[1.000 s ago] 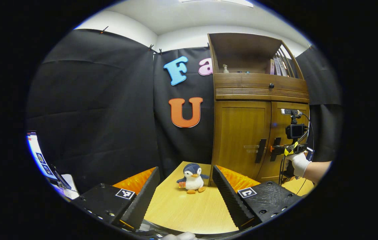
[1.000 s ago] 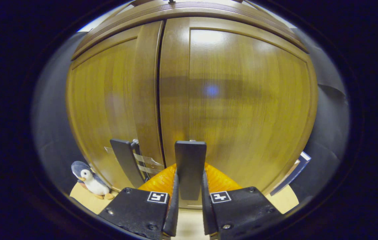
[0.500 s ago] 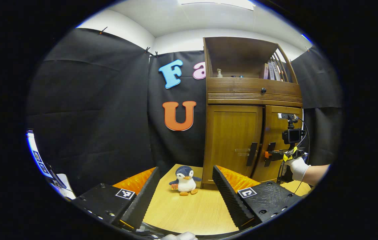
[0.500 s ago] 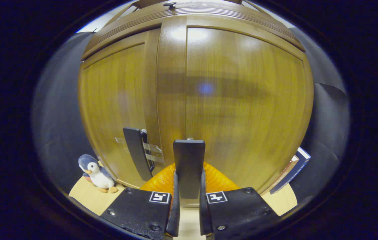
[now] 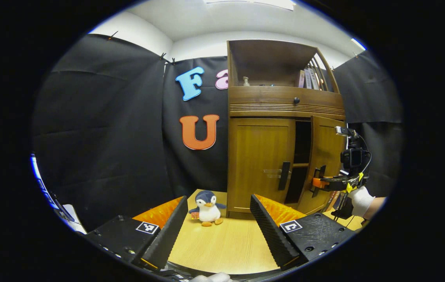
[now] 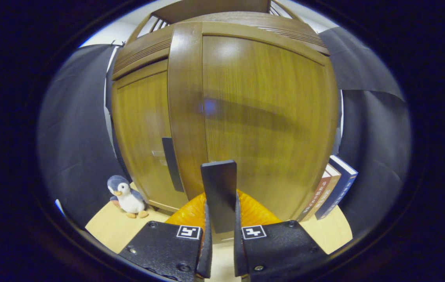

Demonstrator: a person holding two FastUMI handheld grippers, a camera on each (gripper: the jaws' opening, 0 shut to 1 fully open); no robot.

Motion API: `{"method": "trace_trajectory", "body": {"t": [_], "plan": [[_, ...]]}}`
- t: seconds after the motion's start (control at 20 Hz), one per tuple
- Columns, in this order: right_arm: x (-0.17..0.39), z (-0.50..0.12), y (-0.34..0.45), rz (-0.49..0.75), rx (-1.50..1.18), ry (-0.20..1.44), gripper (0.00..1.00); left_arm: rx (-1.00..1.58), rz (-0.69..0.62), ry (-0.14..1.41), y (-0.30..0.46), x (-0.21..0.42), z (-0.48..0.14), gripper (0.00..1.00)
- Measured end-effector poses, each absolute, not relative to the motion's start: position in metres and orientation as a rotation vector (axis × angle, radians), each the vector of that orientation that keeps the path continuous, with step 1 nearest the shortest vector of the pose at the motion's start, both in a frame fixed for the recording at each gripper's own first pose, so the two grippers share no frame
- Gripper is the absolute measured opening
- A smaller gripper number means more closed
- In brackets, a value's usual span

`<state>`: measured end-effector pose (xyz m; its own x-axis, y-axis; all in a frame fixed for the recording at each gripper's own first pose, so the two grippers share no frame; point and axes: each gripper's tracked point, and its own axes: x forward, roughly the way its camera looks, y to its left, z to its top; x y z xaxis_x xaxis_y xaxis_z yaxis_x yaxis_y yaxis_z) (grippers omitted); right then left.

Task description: Open the right door of the double-door shoe cabinet with the right hand, and open the left door with the left hand.

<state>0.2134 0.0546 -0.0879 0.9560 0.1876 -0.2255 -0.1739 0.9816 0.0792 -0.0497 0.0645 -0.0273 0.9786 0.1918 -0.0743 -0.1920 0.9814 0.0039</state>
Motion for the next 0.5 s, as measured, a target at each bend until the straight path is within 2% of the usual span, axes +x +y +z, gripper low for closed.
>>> {"method": "trace_trajectory", "body": {"t": [0.05, 0.5], "plan": [[0.206, -0.089, 0.05, 0.186, 0.063, 0.239, 0.25, 0.001, 0.185, 0.07, 0.061, -0.047, -0.027, 0.96], [0.157, -0.095, 0.001, 0.174, 0.077, 0.234, 0.24, 0.017, 0.075, 0.08, 0.011, -0.028, -0.024, 0.96]]}}
